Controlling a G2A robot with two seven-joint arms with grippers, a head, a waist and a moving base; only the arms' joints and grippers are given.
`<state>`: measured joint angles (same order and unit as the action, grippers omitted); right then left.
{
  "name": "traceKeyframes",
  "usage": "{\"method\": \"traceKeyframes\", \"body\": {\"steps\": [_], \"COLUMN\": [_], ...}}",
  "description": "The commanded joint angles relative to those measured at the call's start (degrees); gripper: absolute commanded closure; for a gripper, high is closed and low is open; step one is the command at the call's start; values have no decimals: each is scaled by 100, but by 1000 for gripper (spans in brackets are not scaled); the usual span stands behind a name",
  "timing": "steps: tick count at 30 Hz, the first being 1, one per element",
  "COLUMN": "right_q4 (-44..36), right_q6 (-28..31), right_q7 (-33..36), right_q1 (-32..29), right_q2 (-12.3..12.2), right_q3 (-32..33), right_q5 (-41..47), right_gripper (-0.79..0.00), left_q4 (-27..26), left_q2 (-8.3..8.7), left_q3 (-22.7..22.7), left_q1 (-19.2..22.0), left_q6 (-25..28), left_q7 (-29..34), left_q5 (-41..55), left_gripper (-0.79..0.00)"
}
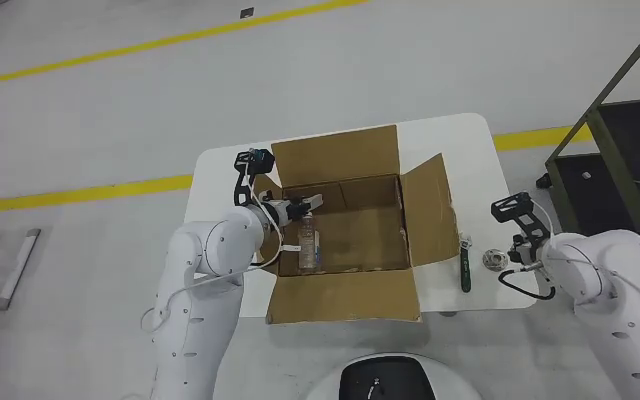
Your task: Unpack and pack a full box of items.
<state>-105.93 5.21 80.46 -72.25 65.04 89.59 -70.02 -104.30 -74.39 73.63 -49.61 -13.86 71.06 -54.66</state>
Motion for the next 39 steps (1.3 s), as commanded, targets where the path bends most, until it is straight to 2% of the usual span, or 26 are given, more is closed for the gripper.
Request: {"method": "traceKeyframes", "body": {"steps": [1, 2, 17, 25, 27, 28, 30, 31, 39], "right_q4": [111, 111, 159, 447, 565, 627, 756, 825, 1092], "right_q6": [-27, -27, -13, -134, -121, -131, -151, -126, -84], "right_q7": [-12, -12, -178, 0, 0, -6, -48, -46, -4], "right_q1": [37, 37, -32, 126, 215, 250, 319, 352, 549], "right_q2": [2, 2, 1, 8, 9, 11, 17, 20, 16], "right_q3": [-43, -43, -75, -291, -376, -420, -487, -524, -647], "right_q5": [43, 43, 26, 99, 51, 24, 30, 52, 67], "right_gripper": [-502, -785, -785, -785, -536, -323, -292, -237, -323], "left_q4": [0, 0, 0, 0, 0, 0, 0, 0, 0], "left_q2": [0, 0, 0, 0, 0, 0, 0, 0, 0], "left_q3": [0, 0, 0, 0, 0, 0, 0, 0, 0], "left_q1": [0, 0, 0, 0, 0, 0, 0, 0, 0], "left_q6": [0, 0, 0, 0, 0, 0, 0, 0, 0], "left_q7": [0, 0, 0, 0, 0, 0, 0, 0, 0], "left_q5": [0, 0, 0, 0, 0, 0, 0, 0, 0], "left_gripper": [-785, -785, -785, -785, -785, -785, -785, -785, -785]}}
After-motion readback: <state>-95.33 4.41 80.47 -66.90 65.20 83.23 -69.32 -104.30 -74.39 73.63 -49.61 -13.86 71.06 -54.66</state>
